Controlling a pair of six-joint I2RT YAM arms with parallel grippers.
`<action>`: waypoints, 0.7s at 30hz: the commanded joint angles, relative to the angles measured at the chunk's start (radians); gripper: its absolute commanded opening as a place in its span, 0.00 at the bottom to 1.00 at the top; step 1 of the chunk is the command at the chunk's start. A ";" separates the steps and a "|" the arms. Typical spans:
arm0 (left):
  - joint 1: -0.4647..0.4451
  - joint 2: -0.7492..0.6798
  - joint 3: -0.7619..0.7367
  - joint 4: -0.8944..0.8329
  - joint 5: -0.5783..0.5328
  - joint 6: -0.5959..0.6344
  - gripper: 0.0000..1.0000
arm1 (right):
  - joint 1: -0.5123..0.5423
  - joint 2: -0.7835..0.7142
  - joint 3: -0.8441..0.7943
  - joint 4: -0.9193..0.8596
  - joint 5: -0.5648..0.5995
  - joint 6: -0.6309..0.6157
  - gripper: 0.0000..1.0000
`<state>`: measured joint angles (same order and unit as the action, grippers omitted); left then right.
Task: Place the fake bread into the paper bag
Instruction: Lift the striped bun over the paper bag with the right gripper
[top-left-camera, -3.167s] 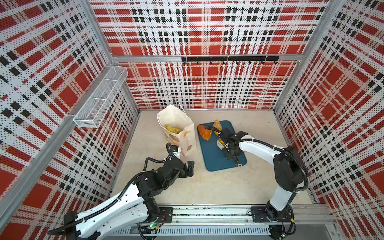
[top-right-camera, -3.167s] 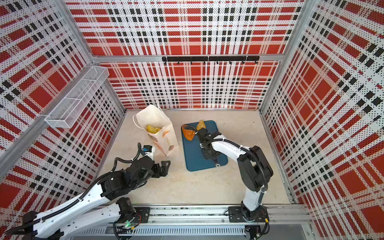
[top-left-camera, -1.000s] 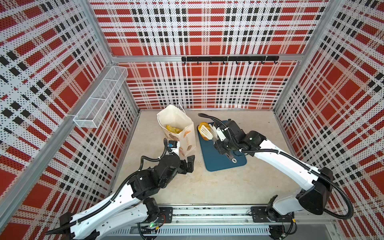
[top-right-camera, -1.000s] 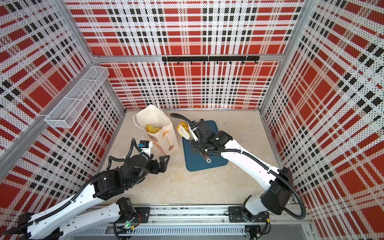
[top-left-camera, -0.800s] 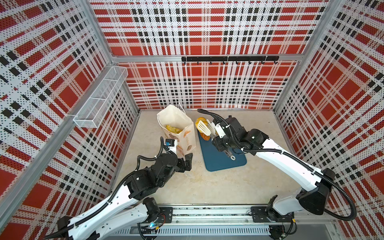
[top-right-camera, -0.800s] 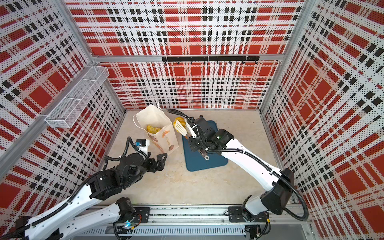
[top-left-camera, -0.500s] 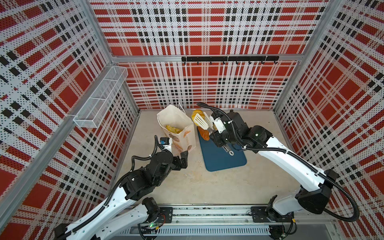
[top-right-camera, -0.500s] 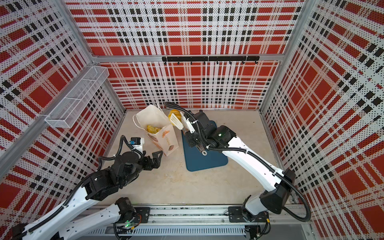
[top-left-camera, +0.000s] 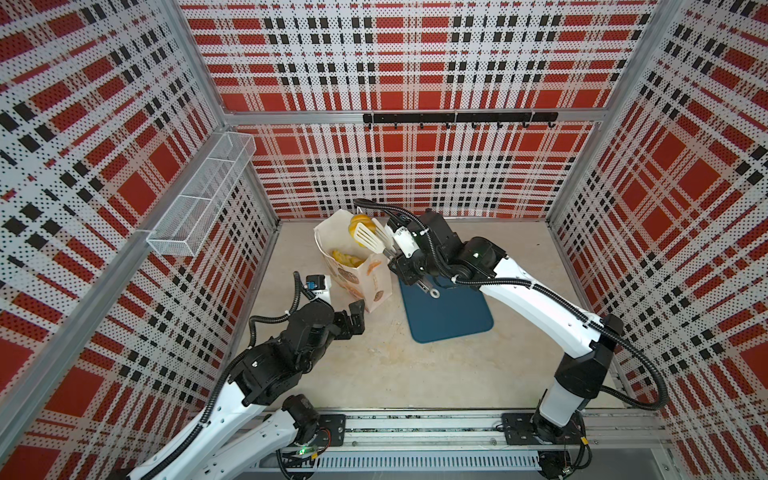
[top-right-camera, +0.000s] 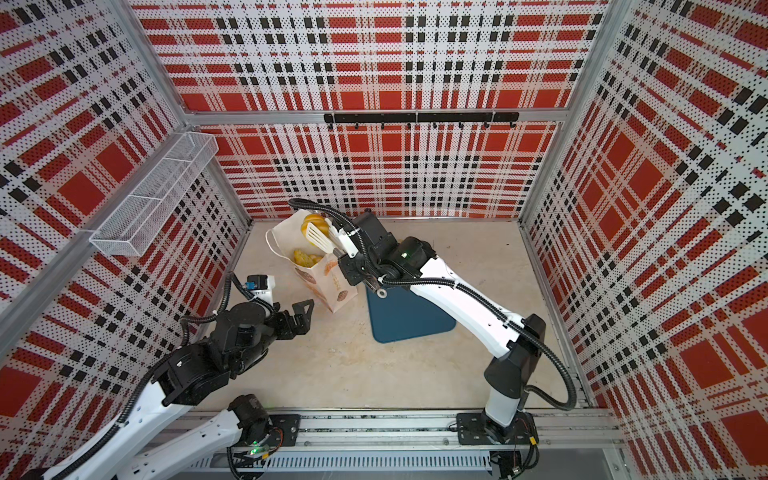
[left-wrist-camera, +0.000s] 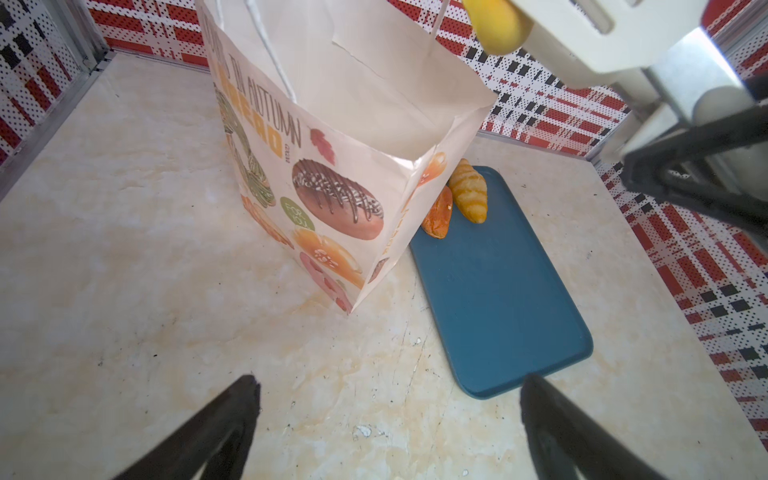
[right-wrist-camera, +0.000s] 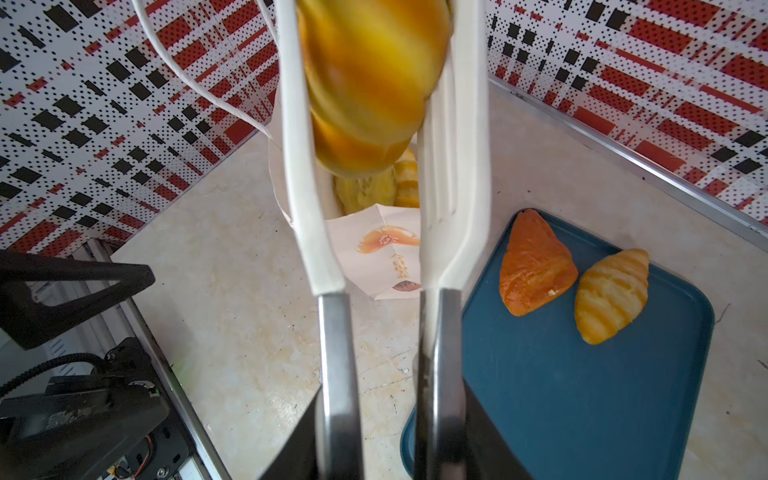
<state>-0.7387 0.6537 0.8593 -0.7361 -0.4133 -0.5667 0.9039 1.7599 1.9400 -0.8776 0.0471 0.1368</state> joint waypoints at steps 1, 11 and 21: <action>0.021 -0.022 0.002 -0.023 0.013 0.012 0.99 | 0.010 0.034 0.082 0.023 0.002 -0.033 0.40; 0.045 -0.034 -0.025 -0.029 0.039 0.010 0.99 | 0.016 0.130 0.198 -0.049 0.044 -0.059 0.42; 0.048 -0.032 -0.046 -0.026 0.064 0.006 1.00 | 0.017 0.190 0.277 -0.107 0.092 -0.068 0.53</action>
<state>-0.6971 0.6239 0.8272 -0.7532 -0.3538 -0.5671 0.9150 1.9495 2.1677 -1.0126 0.1146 0.0883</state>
